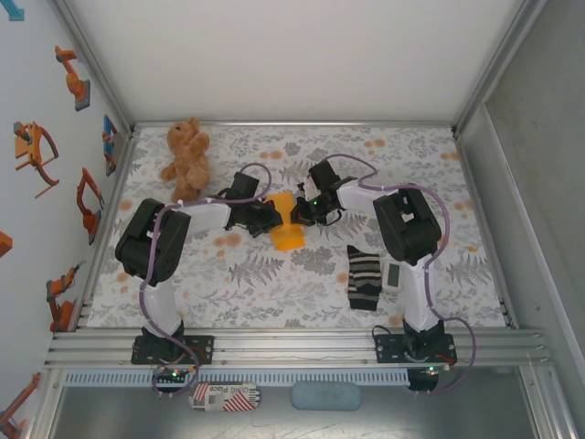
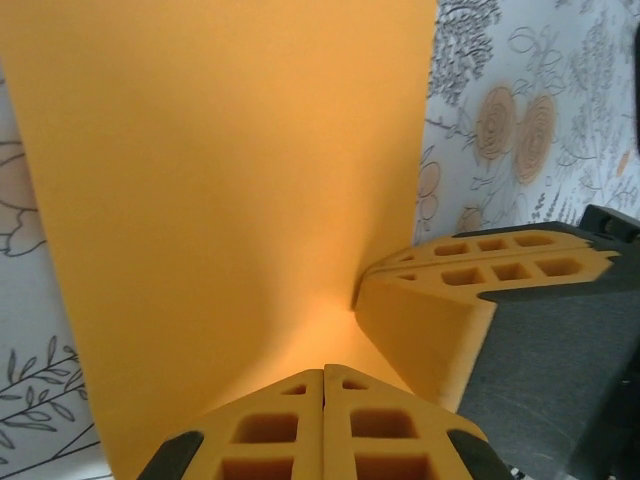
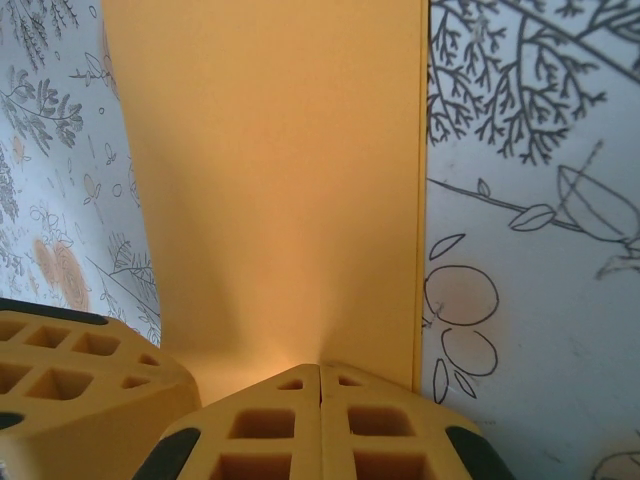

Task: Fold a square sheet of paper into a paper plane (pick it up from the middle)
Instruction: First fold the square sheet of paper in half at the center of the table.

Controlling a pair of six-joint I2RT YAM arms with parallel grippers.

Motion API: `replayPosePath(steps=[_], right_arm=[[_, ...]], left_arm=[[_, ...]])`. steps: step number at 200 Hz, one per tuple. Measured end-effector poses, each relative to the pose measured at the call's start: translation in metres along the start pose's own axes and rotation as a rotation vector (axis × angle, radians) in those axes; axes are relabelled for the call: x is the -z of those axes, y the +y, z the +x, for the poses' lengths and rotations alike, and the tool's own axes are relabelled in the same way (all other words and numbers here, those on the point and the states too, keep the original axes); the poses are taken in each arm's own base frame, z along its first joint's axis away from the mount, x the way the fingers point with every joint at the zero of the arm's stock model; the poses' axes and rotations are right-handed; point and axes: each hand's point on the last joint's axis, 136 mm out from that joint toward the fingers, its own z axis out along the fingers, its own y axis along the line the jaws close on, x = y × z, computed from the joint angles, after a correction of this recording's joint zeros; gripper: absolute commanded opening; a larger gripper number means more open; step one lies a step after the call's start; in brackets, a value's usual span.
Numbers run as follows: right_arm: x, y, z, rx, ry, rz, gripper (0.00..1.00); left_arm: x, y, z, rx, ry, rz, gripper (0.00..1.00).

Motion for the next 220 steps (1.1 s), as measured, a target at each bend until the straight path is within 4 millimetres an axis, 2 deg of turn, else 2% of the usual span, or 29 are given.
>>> replayPosePath(steps=[20, 39, 64, 109, 123, 139, 160, 172, 196, 220], right_arm=[[0.000, 0.000, 0.000, 0.000, 0.000, 0.000, 0.00], [0.000, 0.000, 0.000, 0.000, 0.000, 0.000, 0.00], [0.000, -0.001, 0.000, 0.000, -0.001, 0.003, 0.00], [0.000, -0.001, 0.000, 0.001, -0.001, 0.007, 0.00], [0.000, -0.001, 0.000, 0.001, -0.001, 0.006, 0.00], [0.000, -0.001, 0.000, 0.001, -0.001, 0.006, 0.00], [0.000, 0.000, 0.000, 0.001, -0.002, 0.007, 0.00], [0.000, 0.000, 0.000, 0.002, -0.003, 0.006, 0.00], [0.000, 0.000, 0.000, 0.002, -0.003, 0.008, 0.00], [0.000, -0.001, 0.000, 0.002, -0.004, 0.010, 0.00]], left_arm=[[-0.002, 0.006, 0.002, 0.011, 0.010, -0.005, 0.00], [-0.002, 0.021, 0.006, 0.038, 0.027, 0.002, 0.00], [0.004, 0.031, 0.006, 0.056, 0.036, 0.039, 0.00], [0.036, 0.057, 0.018, 0.099, 0.011, -0.041, 0.00], [0.042, 0.050, 0.020, 0.083, 0.000, -0.046, 0.00], [0.041, 0.030, 0.020, 0.044, -0.004, -0.027, 0.00], [0.028, 0.002, 0.020, 0.001, 0.001, 0.013, 0.00], [0.017, -0.007, 0.020, -0.007, 0.012, 0.025, 0.00], [-0.003, 0.003, 0.023, 0.017, 0.043, 0.000, 0.00], [-0.008, 0.012, 0.024, 0.049, 0.060, -0.010, 0.00]])
